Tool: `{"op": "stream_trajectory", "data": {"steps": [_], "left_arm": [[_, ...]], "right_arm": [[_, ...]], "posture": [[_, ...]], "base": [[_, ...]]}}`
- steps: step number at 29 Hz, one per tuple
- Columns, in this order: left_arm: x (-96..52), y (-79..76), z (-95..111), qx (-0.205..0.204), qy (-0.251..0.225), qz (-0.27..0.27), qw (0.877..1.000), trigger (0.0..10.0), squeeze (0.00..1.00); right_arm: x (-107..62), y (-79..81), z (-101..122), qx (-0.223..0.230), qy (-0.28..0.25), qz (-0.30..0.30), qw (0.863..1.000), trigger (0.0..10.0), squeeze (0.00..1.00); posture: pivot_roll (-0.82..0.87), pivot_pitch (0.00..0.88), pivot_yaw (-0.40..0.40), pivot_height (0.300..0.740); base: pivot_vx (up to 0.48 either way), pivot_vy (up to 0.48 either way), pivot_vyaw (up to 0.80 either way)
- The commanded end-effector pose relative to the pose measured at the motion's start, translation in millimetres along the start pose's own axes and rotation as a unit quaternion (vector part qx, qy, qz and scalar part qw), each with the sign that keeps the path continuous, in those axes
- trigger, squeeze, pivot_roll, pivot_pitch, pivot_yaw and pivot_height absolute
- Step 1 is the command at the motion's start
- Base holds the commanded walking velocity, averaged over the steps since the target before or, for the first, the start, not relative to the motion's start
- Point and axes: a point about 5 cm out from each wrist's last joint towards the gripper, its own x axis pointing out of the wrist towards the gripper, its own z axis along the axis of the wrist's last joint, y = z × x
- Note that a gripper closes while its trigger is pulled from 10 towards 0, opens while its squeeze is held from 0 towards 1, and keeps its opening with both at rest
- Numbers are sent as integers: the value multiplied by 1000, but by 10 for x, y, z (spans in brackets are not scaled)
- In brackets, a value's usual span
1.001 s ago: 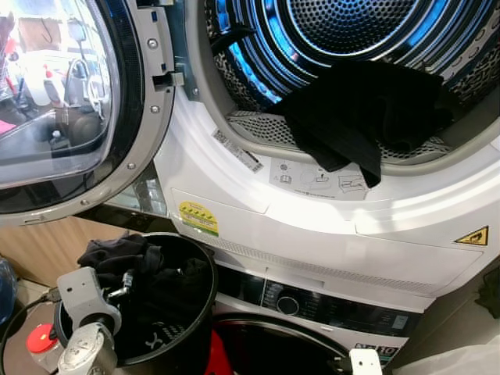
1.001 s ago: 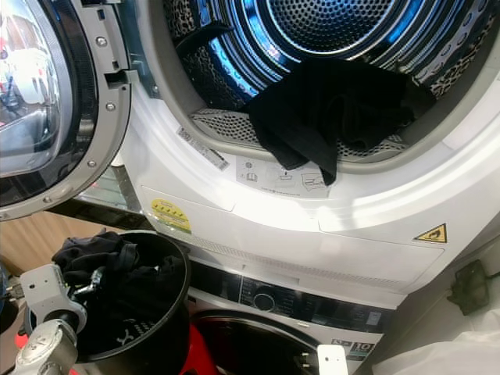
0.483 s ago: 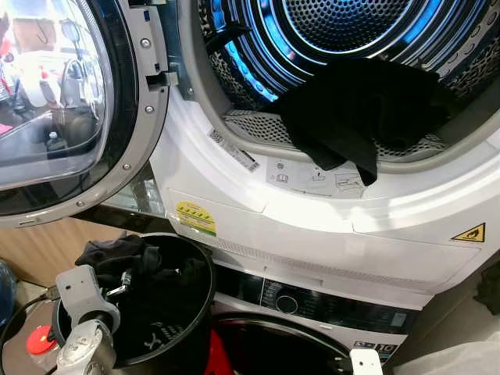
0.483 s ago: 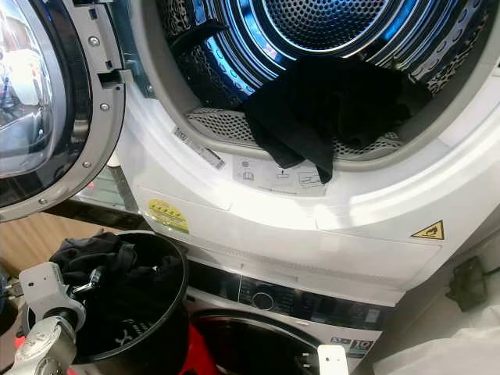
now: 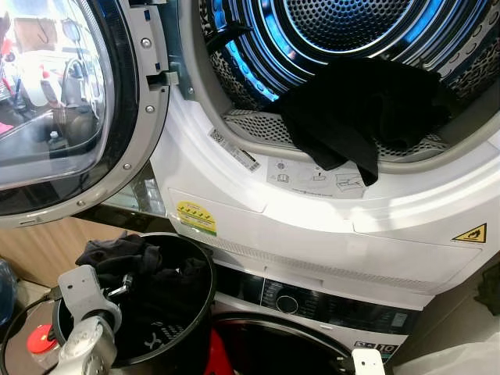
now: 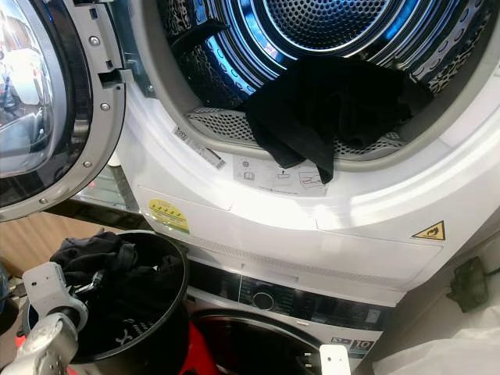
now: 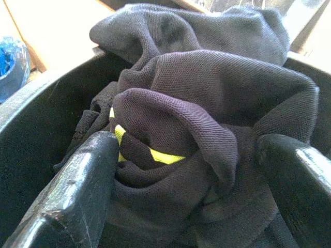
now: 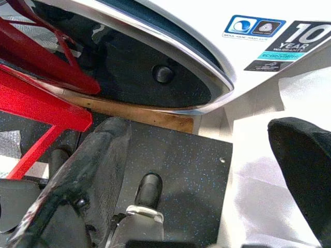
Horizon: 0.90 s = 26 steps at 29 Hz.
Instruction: Clothes washing
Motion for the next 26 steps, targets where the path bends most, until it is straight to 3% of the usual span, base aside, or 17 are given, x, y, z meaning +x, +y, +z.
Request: {"op": "stream_trajectory", "data": {"steps": [1,4,8,18,23,26], "left_arm": [[53,-5,71,14,9,3,1000,10000,0],[82,-11,102,11,13,4,1000,10000,0],[130,-23,125,56,39,10,998,10000,0],[161,-116,53,16,85,18,996,10000,0],[134,-73,-174,23,153,22,988,10000,0],[137,-86,-203,20,164,15,986,10000,0]], "right_arm": [[3,1,9,-6,1,1,1000,10000,0],[2,-7,7,-5,2,0,1000,10000,0],[-1,-33,-7,-6,3,-2,1000,10000,0],[8,-24,38,-13,0,2,1000,10000,0],[2,16,5,-13,3,8,1000,10000,0],[-8,28,-50,-19,10,10,1000,10000,0]], "posture": [[144,0,23,740],[141,0,24,740],[135,0,25,740],[124,0,24,740],[124,0,35,740],[125,0,35,740]], "base": [[0,0,0],[0,0,0],[0,0,0],[0,0,0],[0,0,0],[0,0,0]]}}
